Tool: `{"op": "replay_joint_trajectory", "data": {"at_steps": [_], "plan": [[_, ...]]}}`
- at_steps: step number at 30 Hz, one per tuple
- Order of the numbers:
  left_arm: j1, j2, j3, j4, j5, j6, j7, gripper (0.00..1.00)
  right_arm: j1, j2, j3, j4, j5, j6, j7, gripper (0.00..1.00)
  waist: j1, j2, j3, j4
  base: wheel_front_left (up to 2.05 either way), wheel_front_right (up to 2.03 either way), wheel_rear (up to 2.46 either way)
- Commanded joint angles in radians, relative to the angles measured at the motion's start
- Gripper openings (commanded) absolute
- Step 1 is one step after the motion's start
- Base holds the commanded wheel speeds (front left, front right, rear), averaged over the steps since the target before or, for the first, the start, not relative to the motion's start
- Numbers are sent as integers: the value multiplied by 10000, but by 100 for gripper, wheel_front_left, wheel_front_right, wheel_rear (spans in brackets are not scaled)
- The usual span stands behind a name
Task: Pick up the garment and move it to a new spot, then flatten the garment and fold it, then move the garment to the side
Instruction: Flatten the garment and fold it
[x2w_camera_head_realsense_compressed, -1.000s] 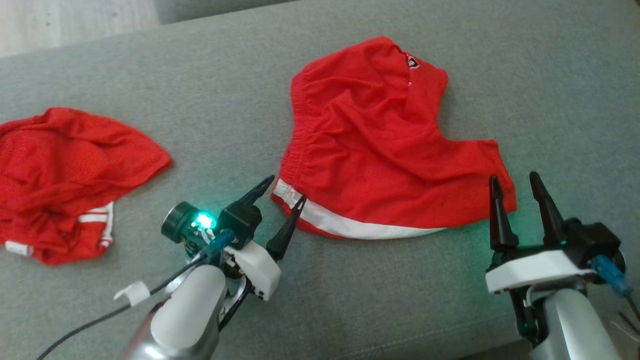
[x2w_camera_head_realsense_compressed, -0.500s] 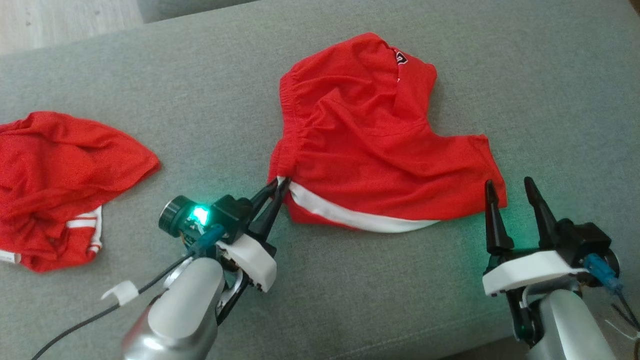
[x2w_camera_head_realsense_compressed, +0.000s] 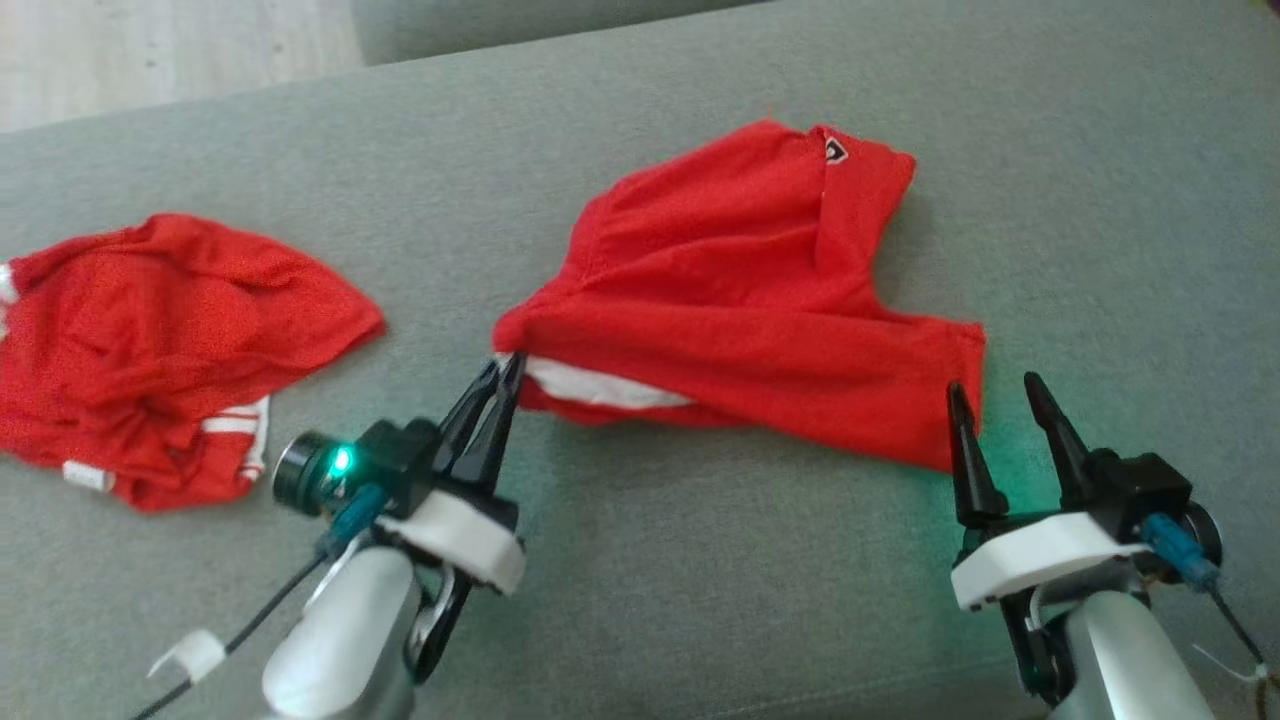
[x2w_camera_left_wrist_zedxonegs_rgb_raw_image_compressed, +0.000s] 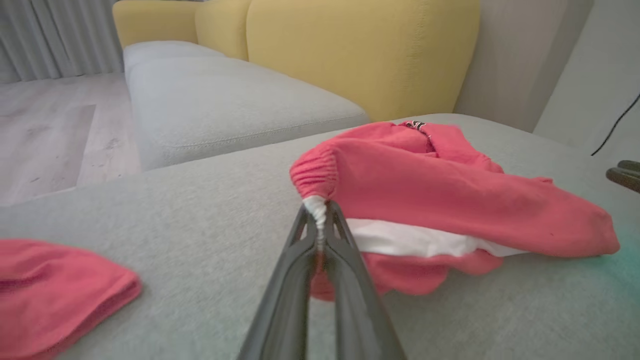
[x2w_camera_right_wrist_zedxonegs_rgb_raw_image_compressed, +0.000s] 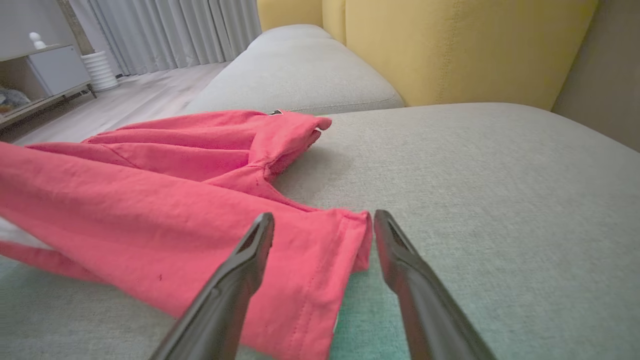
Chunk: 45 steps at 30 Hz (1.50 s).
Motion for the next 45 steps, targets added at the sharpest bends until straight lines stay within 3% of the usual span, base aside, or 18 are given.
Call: {"op": "replay_joint_trajectory", "data": {"at_steps": [1,10,11,12,25,29,37,38,40,45], "plan": [[-171,261,419,-328,-52,97,-151,0,13,-51,248,-349,-98,67,-1,100,0,0,-98,128,0,0,0],[921,228,617,-540,-374,283,-198,0,218,-51,260,-645,-262,67,286,100,0,0,-411,743,0,0,0],[996,207,587,-549,-369,284,-200,39,237,-51,275,-676,-273,67,310,100,0,0,-443,811,0,0,0],[1047,181,583,-574,-354,323,-202,100,249,-51,287,-710,-285,67,333,100,0,0,-468,873,0,0,0],[1738,-390,838,-2155,-165,619,-212,100,-89,-51,106,-1159,-449,67,798,100,0,0,-775,1889,0,0,0],[1848,-505,774,-2275,-94,557,-213,100,-894,-51,69,-831,-336,67,1748,100,0,0,-729,2243,0,0,0],[1883,-693,680,-2144,-28,414,-213,100,-2153,-51,-402,1047,-83,67,3899,100,0,0,-619,2836,0,0,0],[1889,-710,686,-2126,-24,405,-213,100,-2237,-51,-442,1251,-101,67,4087,82,0,0,-599,2881,0,0,0],[1899,-742,695,-2093,-8,386,-213,100,-2399,-51,-487,1526,-150,67,4297,0,0,0,-554,2958,0,0,0],[1928,-791,729,-2061,29,349,-213,100,-2719,-51,-613,1546,-375,67,4030,0,0,0,-493,3028,0,0,0]]}}
